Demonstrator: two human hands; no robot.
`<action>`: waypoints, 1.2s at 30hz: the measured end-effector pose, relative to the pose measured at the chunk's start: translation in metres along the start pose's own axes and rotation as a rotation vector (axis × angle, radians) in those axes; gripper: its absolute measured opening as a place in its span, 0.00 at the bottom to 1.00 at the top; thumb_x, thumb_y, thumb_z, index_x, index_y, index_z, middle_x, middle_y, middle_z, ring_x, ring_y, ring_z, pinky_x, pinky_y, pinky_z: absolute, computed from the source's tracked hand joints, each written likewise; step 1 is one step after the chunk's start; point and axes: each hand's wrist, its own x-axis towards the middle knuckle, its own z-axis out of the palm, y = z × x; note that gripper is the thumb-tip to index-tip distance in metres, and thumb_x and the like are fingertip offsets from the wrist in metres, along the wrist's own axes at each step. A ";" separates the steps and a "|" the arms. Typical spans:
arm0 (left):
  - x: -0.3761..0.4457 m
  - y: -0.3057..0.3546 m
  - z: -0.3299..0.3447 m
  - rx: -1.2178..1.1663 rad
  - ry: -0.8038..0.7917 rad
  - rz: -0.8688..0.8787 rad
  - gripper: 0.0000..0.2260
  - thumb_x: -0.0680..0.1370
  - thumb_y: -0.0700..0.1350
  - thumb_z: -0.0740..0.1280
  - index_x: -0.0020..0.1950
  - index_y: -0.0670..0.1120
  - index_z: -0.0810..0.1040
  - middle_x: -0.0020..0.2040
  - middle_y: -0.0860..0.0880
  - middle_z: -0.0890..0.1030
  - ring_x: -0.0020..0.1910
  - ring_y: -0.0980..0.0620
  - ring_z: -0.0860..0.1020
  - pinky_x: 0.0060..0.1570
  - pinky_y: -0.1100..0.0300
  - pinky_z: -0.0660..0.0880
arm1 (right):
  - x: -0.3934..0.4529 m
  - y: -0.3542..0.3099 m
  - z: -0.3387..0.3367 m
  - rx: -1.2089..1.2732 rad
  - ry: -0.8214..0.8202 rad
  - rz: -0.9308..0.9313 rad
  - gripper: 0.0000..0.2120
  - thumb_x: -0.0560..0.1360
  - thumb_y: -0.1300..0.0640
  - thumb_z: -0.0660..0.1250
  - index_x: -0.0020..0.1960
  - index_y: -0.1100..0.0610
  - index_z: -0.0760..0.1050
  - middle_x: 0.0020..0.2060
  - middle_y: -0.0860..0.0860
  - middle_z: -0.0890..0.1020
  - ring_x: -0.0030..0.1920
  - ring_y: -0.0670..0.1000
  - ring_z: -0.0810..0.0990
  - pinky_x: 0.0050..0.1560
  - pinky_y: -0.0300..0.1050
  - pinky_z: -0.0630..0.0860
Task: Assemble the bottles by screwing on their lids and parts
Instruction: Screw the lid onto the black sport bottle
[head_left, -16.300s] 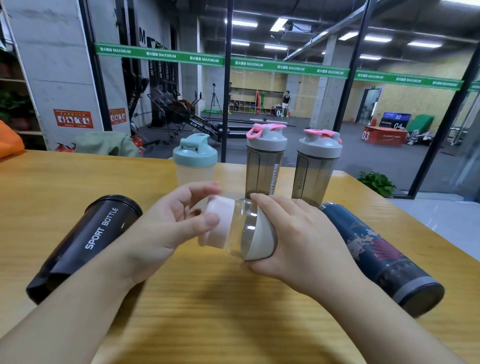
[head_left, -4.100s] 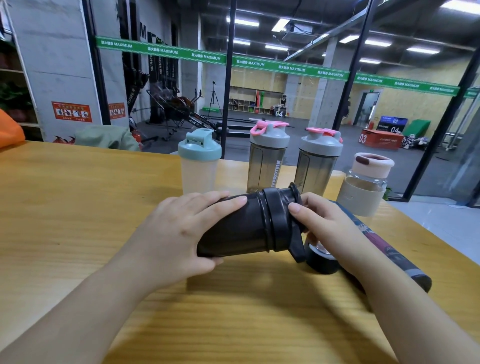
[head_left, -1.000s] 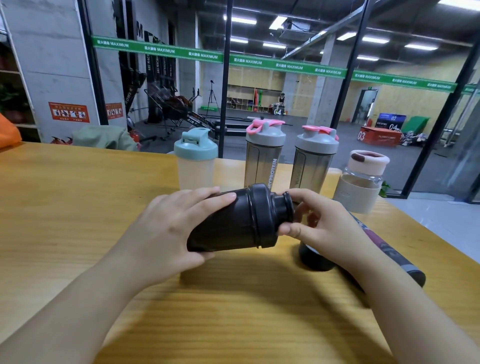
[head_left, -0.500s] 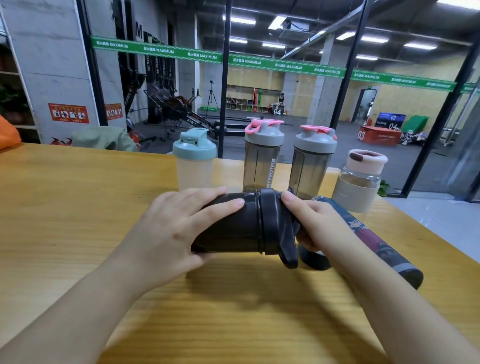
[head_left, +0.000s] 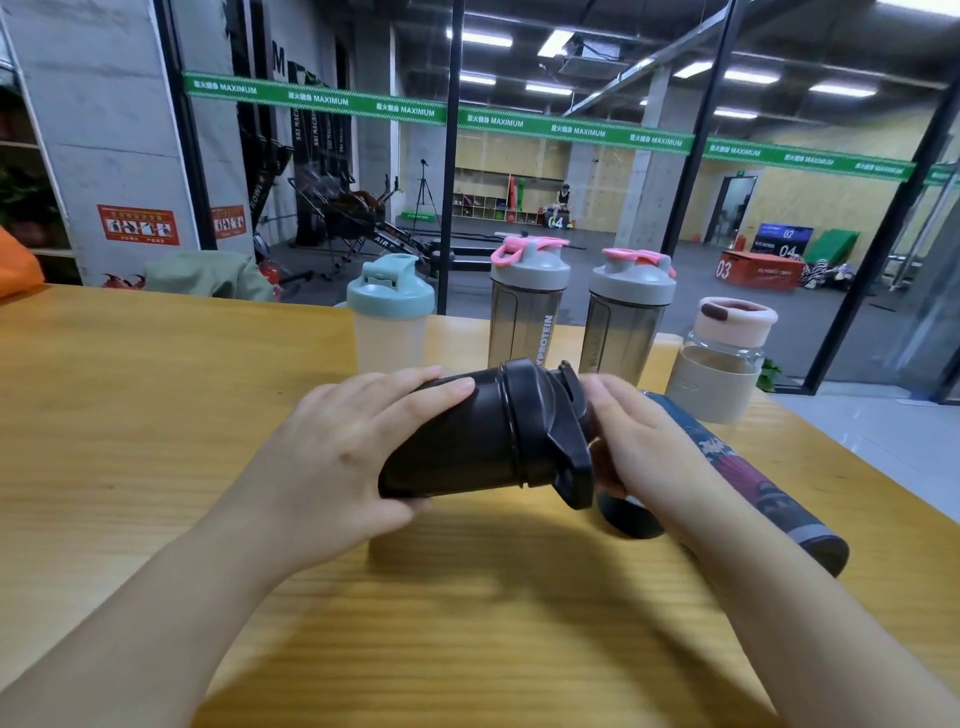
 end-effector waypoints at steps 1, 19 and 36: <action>0.000 -0.001 0.000 -0.005 -0.008 -0.014 0.41 0.62 0.54 0.74 0.73 0.58 0.61 0.70 0.56 0.70 0.66 0.54 0.69 0.58 0.54 0.66 | 0.000 0.003 -0.002 -0.054 -0.003 -0.095 0.13 0.82 0.52 0.54 0.64 0.45 0.70 0.40 0.49 0.79 0.30 0.46 0.76 0.27 0.34 0.70; -0.003 -0.003 0.001 -0.104 -0.065 -0.074 0.44 0.61 0.55 0.74 0.73 0.66 0.56 0.70 0.63 0.68 0.66 0.59 0.67 0.57 0.56 0.65 | 0.001 0.010 -0.007 -0.253 -0.158 -0.397 0.36 0.57 0.45 0.78 0.61 0.35 0.65 0.67 0.34 0.69 0.45 0.41 0.79 0.47 0.35 0.75; -0.001 0.002 0.004 -0.038 -0.037 0.008 0.43 0.62 0.54 0.76 0.73 0.60 0.60 0.71 0.56 0.69 0.66 0.54 0.69 0.58 0.52 0.67 | -0.002 0.003 -0.006 -0.149 0.019 -0.206 0.23 0.63 0.27 0.64 0.45 0.45 0.75 0.37 0.44 0.83 0.37 0.38 0.80 0.34 0.29 0.72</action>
